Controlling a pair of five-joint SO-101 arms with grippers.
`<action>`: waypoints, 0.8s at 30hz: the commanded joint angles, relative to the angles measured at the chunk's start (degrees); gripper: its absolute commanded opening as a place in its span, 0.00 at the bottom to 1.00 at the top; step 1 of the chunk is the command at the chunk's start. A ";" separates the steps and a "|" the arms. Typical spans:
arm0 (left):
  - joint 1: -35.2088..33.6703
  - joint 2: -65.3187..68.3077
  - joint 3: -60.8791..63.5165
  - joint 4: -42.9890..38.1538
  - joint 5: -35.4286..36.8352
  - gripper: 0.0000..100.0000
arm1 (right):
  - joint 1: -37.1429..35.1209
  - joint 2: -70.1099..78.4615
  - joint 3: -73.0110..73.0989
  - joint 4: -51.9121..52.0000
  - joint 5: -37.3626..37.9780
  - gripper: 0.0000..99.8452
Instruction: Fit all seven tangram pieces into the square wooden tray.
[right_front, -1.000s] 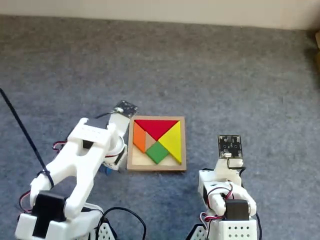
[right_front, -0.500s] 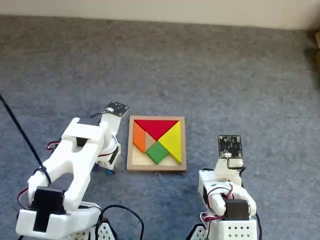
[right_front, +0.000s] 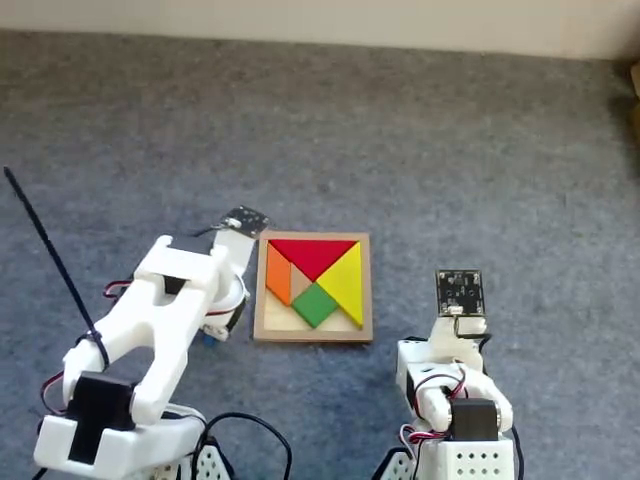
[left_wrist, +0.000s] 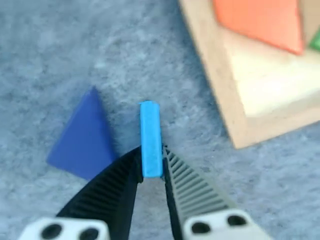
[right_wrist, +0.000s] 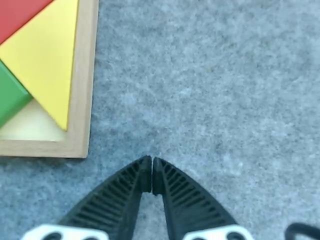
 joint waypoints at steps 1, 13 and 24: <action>4.35 -0.66 -3.30 0.35 -0.09 0.00 | 0.84 -1.01 6.73 0.22 0.53 0.02; 11.30 -0.66 -17.10 8.70 0.09 0.00 | 0.84 -1.01 6.73 0.22 0.53 0.02; 24.22 0.13 -20.53 3.08 0.09 0.01 | 0.84 -1.01 6.73 0.22 0.53 0.02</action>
